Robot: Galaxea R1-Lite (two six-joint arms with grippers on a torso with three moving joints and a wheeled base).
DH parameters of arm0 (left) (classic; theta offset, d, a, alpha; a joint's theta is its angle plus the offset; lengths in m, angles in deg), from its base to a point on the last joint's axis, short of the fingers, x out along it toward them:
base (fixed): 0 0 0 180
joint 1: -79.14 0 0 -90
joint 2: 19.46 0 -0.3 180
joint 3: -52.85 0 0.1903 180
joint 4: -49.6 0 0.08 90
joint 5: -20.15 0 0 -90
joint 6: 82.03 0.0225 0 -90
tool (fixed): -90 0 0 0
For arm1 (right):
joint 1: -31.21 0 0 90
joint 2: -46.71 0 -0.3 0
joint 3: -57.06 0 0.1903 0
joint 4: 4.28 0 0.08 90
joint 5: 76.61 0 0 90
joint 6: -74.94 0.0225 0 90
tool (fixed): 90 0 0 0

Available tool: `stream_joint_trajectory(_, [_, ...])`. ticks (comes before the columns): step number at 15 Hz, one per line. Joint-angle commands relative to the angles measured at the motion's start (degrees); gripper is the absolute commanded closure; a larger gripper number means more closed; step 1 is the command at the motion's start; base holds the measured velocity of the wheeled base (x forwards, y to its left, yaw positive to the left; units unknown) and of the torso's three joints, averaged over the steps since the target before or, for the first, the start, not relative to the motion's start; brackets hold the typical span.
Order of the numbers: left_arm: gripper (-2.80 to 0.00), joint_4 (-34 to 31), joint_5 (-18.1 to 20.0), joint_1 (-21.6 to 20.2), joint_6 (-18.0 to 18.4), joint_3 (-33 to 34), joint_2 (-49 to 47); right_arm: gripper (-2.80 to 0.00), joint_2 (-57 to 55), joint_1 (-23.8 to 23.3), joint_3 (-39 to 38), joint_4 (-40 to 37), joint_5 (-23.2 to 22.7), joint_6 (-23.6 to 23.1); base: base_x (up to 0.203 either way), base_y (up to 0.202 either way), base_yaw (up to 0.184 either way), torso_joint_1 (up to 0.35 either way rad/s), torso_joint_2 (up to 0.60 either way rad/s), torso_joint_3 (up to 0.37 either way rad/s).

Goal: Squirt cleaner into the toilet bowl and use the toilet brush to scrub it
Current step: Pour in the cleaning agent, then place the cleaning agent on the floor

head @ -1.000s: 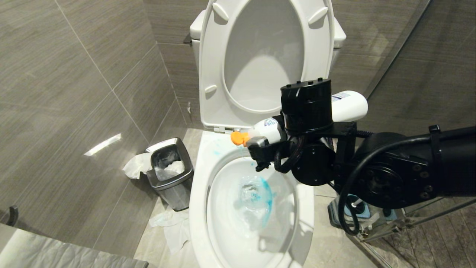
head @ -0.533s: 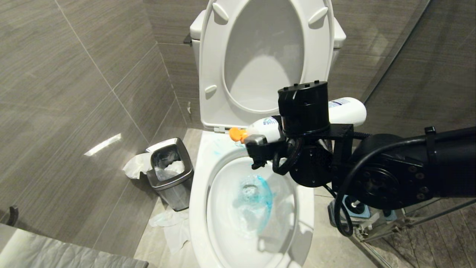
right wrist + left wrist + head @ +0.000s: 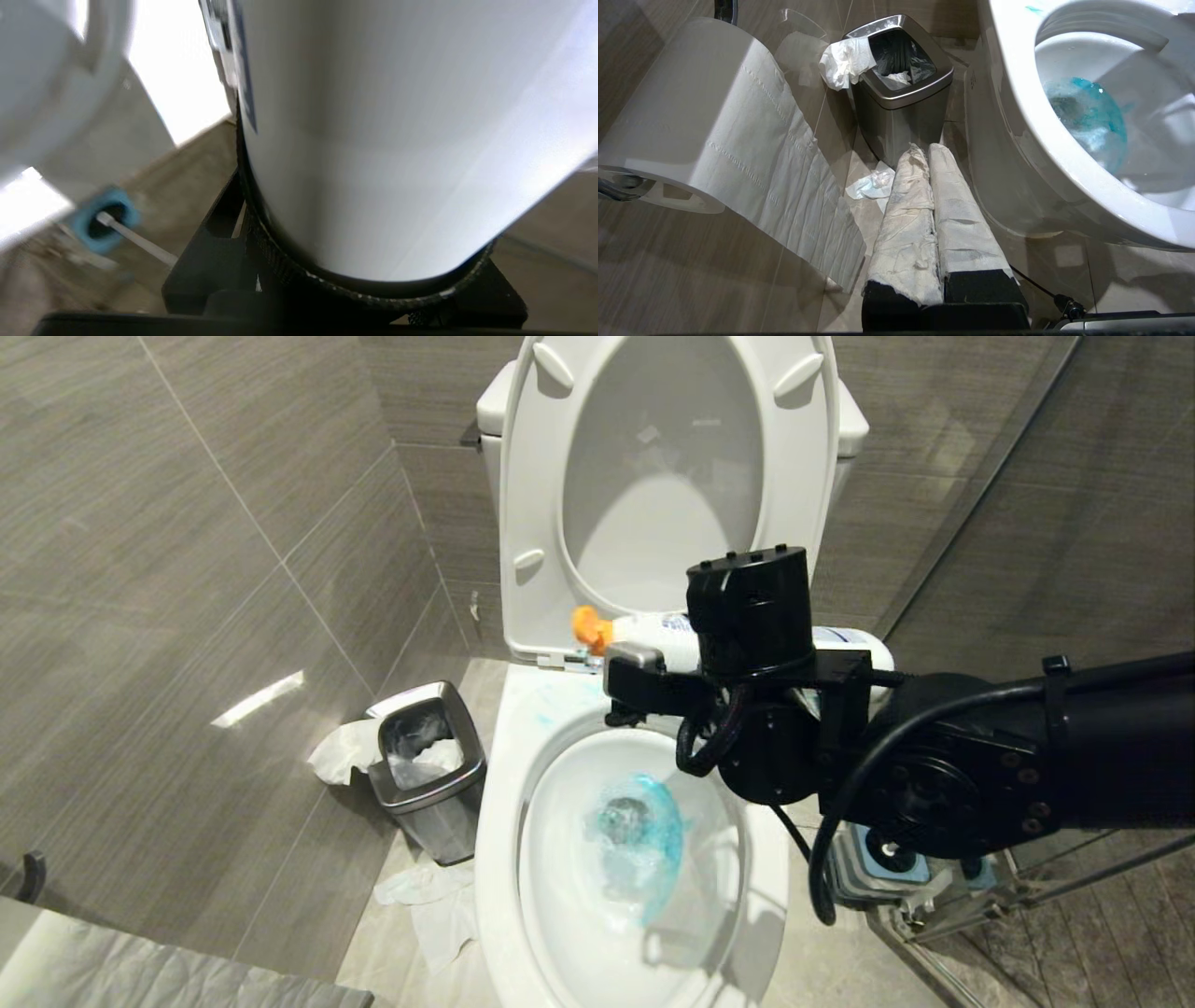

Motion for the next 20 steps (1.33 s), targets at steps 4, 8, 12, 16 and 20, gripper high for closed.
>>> stream_joint_trajectory(4, [0.0,0.01,-0.01,-0.02,0.02,0.0,-0.09,0.0,-2.85,-0.84,6.28,0.13,-1.99,12.87,0.0,0.0,0.0,0.0,0.0,0.0])
stream_joint_trajectory(8, [0.0,0.01,-0.01,0.0,0.02,0.0,-0.09,0.0,-1.65,-3.35,8.7,-1.46,-2.16,14.15,0.0,0.0,0.0,0.0,0.0,0.0])
stream_joint_trajectory(12, [0.0,0.01,-0.01,-0.02,0.02,0.0,-0.09,0.0,1.87,-5.87,13.82,-12.12,-7.02,14.61,0.0,0.0,0.0,0.0,0.0,0.0])
stream_joint_trajectory(16, [0.0,-0.01,-0.01,-0.02,0.02,0.0,-0.09,0.0,5.96,-5.97,20.34,-23.66,-10.34,18.87,0.0,0.0,0.0,0.0,0.0,0.0])
stream_joint_trajectory(20, [0.0,0.01,-0.01,0.04,0.02,0.0,-0.09,0.0,8.33,-5.95,30.05,-37.85,-14.87,21.24,0.0,0.0,0.0,0.0,0.0,0.0])
